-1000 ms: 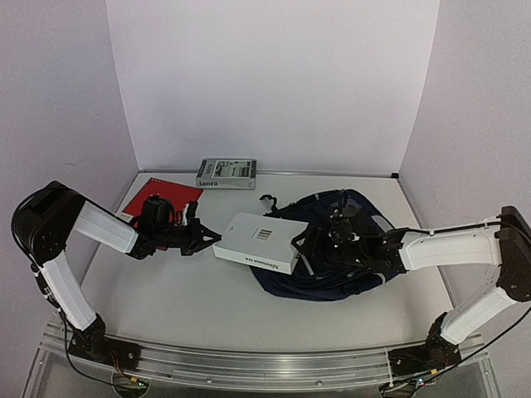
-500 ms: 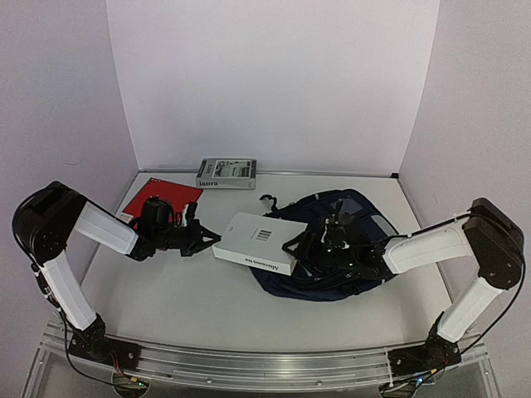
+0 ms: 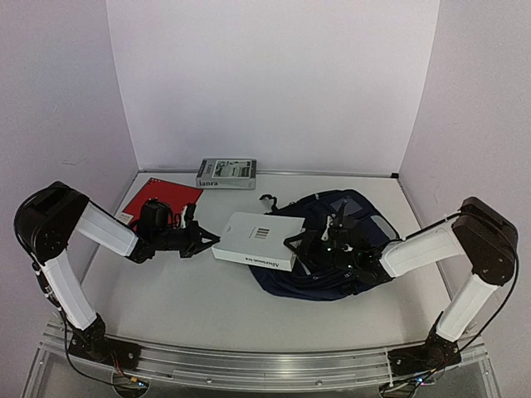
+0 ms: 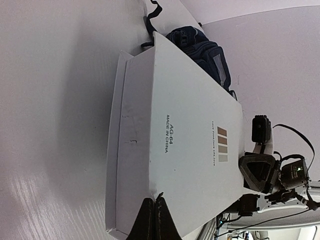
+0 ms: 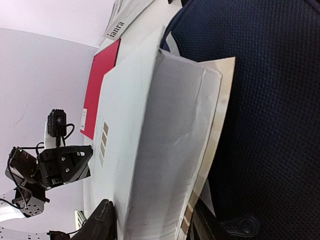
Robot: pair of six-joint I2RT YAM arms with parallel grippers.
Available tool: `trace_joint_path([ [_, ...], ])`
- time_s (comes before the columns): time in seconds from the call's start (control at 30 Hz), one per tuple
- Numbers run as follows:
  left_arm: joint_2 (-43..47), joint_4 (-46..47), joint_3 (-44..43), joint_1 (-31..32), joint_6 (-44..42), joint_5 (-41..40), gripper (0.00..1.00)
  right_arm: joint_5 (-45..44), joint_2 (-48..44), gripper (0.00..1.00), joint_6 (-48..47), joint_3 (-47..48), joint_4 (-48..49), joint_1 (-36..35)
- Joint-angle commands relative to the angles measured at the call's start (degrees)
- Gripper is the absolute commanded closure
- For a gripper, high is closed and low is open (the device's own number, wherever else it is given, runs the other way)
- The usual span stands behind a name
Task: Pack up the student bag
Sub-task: Pick up the book from the center of the board.
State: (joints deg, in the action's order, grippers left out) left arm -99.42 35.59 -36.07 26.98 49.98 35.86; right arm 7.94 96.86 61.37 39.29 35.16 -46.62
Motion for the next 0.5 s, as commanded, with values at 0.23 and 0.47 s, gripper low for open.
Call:
trace_joint_path([
  [0.23,6.3,-9.1,-0.1,0.5,-2.0,-0.2,0.50,0.4,-7.8,0.66,-1.9,-1.1,7.3,0.2],
  [0.47,17.9,-13.3,-0.3,0.3,-3.3,-0.1,0.05,5.1,-13.0,0.66,-2.4,0.4,4.8,0.1],
])
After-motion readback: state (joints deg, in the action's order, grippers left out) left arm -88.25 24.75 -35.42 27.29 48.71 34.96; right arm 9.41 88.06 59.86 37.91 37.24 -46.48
